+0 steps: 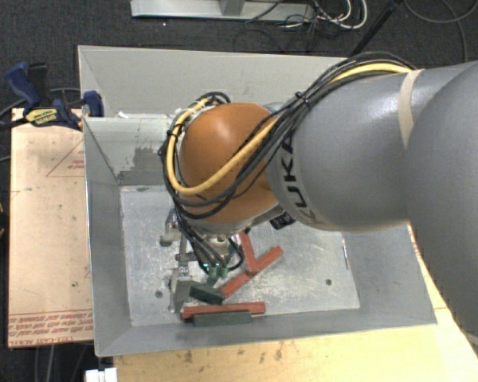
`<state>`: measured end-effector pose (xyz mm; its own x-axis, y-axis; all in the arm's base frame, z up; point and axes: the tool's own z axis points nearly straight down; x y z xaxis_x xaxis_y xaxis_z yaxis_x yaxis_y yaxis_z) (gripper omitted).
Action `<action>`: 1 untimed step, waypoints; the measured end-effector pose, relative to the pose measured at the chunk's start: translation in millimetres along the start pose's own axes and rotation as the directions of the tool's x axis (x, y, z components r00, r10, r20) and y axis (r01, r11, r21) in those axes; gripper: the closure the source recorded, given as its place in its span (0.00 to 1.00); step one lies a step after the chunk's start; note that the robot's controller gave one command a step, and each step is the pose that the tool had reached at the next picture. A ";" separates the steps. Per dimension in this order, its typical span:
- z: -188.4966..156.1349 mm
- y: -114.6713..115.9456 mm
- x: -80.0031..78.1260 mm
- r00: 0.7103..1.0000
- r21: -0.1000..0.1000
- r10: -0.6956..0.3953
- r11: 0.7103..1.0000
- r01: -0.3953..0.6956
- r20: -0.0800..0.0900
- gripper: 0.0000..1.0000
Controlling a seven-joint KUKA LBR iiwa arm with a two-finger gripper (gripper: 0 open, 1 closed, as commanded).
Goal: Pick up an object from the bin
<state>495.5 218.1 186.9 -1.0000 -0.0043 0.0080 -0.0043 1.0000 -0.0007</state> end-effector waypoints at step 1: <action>-3.9 -1.1 -2.2 1.000 -0.002 0.004 1.000 -0.004 0.007 0.00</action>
Offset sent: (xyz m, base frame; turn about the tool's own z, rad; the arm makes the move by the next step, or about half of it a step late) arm 0.0144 -0.0518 -0.0755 -0.1235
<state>497.7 217.1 190.8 -1.0000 -0.0001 0.0006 -0.0001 1.0000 0.0009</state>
